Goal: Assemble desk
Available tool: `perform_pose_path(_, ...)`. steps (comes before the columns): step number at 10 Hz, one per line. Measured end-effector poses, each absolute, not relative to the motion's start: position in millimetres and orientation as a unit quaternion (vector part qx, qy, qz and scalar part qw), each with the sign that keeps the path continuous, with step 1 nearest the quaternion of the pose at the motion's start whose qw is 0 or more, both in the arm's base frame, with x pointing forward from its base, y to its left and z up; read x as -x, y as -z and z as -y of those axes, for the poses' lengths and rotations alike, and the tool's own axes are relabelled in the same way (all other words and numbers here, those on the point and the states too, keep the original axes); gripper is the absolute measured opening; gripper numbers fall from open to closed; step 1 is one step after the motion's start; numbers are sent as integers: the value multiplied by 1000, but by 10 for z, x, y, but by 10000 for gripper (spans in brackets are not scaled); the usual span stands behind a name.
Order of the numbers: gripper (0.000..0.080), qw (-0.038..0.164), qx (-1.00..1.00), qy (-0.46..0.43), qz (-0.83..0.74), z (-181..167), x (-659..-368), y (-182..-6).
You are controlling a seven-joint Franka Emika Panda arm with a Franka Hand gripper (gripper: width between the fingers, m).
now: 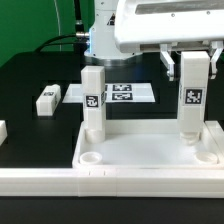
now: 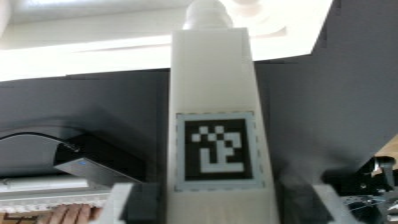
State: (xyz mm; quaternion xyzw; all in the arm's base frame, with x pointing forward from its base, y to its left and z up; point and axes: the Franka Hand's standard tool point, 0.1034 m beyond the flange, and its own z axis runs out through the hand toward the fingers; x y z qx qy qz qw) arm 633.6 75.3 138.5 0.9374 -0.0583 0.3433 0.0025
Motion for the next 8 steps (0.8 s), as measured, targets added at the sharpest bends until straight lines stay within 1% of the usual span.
perform_pose_path(3, 288, 3, -938, -342, 57, -761, -6330, -1370)
perform_pose_path(8, 289, -3, -940, -339, 43, -972, -6285, -1327)
